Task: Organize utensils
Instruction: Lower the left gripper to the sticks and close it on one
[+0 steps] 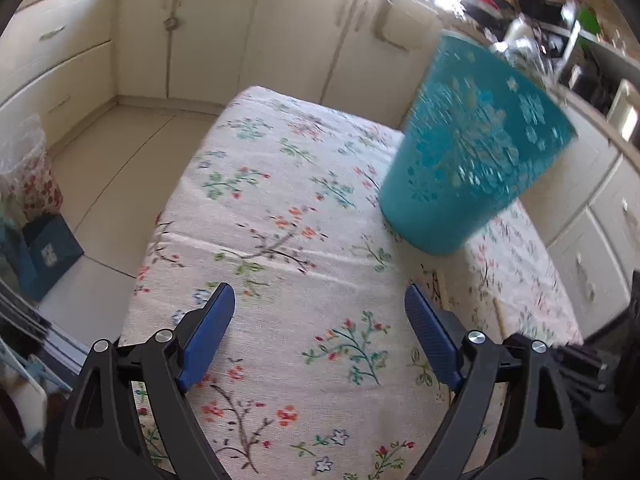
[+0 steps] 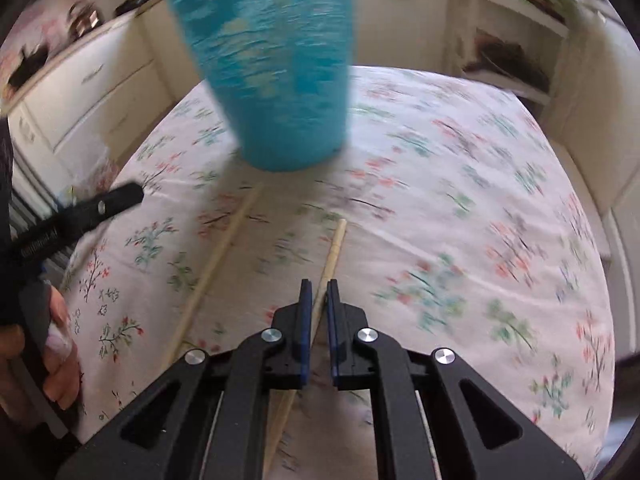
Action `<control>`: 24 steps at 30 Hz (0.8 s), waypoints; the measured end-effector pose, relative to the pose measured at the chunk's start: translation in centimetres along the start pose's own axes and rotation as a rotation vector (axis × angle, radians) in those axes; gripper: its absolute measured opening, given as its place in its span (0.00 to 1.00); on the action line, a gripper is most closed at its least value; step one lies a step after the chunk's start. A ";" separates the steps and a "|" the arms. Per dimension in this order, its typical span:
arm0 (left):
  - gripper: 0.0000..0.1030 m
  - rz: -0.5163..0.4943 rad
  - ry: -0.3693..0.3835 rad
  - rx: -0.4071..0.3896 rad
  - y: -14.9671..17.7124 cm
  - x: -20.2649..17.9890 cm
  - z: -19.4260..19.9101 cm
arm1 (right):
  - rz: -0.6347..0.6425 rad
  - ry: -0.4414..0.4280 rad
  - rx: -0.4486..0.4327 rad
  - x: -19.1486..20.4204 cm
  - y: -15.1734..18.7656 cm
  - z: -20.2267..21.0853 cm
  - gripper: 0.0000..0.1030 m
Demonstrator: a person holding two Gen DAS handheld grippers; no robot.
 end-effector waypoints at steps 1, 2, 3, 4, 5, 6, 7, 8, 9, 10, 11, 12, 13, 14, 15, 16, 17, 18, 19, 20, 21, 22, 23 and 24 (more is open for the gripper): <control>0.81 -0.046 -0.011 0.005 0.3 -0.8 -0.1 | -0.030 -0.019 -0.009 -0.3 0.1 0.1 0.08; 0.81 -0.116 -0.027 0.011 0.8 -2.1 -0.2 | -0.043 -0.027 -0.013 -0.3 0.1 0.1 0.08; 0.81 -0.153 -0.036 0.019 1.1 -2.9 -0.4 | -0.047 -0.031 -0.015 -0.3 0.1 0.1 0.08; 0.81 -0.178 -0.044 0.028 1.4 -3.5 -0.5 | -0.047 -0.032 -0.017 -0.3 0.1 0.1 0.08; 0.80 -0.207 -0.054 0.037 1.6 -4.3 -0.8 | -0.048 -0.034 -0.019 -0.3 0.1 0.0 0.08; 0.80 -0.226 -0.061 0.041 1.8 -5.0 -1.1 | -0.053 -0.040 -0.021 -0.4 0.1 -0.1 0.08; 0.80 -0.238 -0.068 0.044 1.9 -5.5 -1.3 | -0.063 -0.051 -0.025 -0.5 0.2 0.0 0.08; 0.80 -0.258 -0.081 0.052 2.0 -6.1 -1.7 | -0.069 -0.056 -0.026 -0.6 0.2 0.0 0.08; 0.77 -0.277 -0.092 0.056 2.2 -6.7 -2.0 | -0.076 -0.063 -0.028 -0.6 0.3 0.0 0.08; 0.73 -0.299 -0.100 0.061 2.5 -7.3 -2.3 | -0.081 -0.067 -0.029 -0.6 0.2 0.0 0.08; 0.71 -0.317 -0.106 0.067 2.7 -7.7 -2.5 | -0.082 -0.068 -0.029 -0.5 0.2 0.0 0.08; 0.67 -0.336 -0.113 0.073 3.1 -8.1 -2.8 | -0.083 -0.069 -0.028 -0.5 0.2 0.0 0.08; 0.60 -0.357 -0.117 0.084 3.5 -8.6 -3.1 | -0.084 -0.070 -0.028 -0.5 0.3 0.0 0.08; 0.56 -0.366 -0.119 0.095 3.7 -8.8 -3.3 | -0.088 -0.073 -0.028 -0.6 0.3 0.0 0.08; 0.48 -0.370 -0.116 0.102 4.0 -9.0 -3.5 | -0.093 -0.076 -0.028 -0.7 0.3 0.0 0.08; 0.41 -0.370 -0.108 0.096 4.1 -9.2 -3.5 | -0.096 -0.079 -0.029 -0.8 0.3 0.1 0.08; 0.36 -0.373 -0.095 0.103 4.2 -9.5 -3.5 | -0.097 -0.080 -0.029 -0.9 0.3 0.1 0.08; 0.25 -0.376 -0.086 0.110 4.4 -9.7 -3.4 | -0.097 -0.080 -0.029 -0.9 0.3 0.2 0.08; 0.13 -0.382 -0.080 0.114 4.6 -9.9 -3.4 | -0.097 -0.080 -0.029 -0.9 0.3 0.2 0.08; 0.09 -0.386 -0.073 0.120 4.9 -10.2 -3.4 | -0.097 -0.080 -0.029 -0.9 0.3 0.2 0.08; 0.06 -0.388 -0.069 0.122 5.1 -10.4 -3.4 | -0.100 -0.081 -0.029 -0.9 0.4 0.2 0.08; 0.05 -0.390 -0.069 0.122 5.2 -10.5 -3.4 | -0.102 -0.081 -0.030 -0.9 0.4 0.2 0.08; 0.05 -0.387 -0.064 0.126 5.3 -10.5 -3.3 | -0.104 -0.083 -0.030 -1.0 0.4 0.1 0.08; 0.05 -0.378 -0.053 0.135 5.4 -10.5 -3.2 | -0.105 -0.084 -0.030 -1.1 0.4 0.1 0.08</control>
Point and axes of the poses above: each gripper's, at about its wrist camera, not at the fingertips, and z roughly against the way its jaws point, x to its left, y to its underside, the point moved 7 cm from there along -z, roughly the way its jaws point, and after that the axes turned 14 degrees about z, right-handed, at the moved point
